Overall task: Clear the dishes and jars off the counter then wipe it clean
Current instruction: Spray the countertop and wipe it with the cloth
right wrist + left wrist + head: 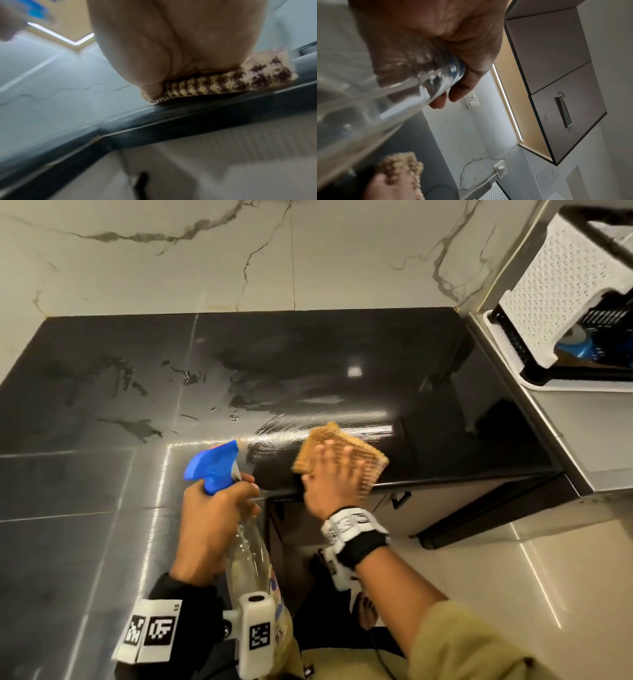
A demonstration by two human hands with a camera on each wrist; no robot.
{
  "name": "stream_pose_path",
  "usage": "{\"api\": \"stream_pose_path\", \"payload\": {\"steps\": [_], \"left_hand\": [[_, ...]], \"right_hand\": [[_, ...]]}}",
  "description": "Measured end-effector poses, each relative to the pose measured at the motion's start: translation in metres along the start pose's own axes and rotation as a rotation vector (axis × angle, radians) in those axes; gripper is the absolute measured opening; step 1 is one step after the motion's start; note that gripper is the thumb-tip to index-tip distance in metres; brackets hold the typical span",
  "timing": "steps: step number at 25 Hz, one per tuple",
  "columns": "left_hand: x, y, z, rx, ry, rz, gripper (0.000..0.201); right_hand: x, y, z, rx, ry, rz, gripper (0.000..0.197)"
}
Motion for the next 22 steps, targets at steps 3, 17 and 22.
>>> {"api": "stream_pose_path", "payload": {"steps": [3,17,22], "left_hand": [[0.029,0.022,0.000,0.056,-0.079,-0.023,0.013],[0.026,0.060,-0.014,0.142,-0.046,0.022,0.010],[0.019,0.062,-0.021,0.161,-0.021,0.056,0.008]], "right_hand": [[-0.095,-0.022,0.006,-0.188,0.349,0.150,0.068],[0.131,0.061,-0.035,-0.074,-0.222,-0.115,0.062],[0.039,0.044,-0.049,-0.159,0.096,0.098,0.065]]}}
Point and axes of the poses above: each hand's wrist, its own z-axis away from the middle knuckle, its own y-axis out of the back of the hand, x = y × z, the point moved 3 cm from there along -z, towards the middle knuckle, and after that the axes turned 11 degrees about -x, right-handed, at the moved point
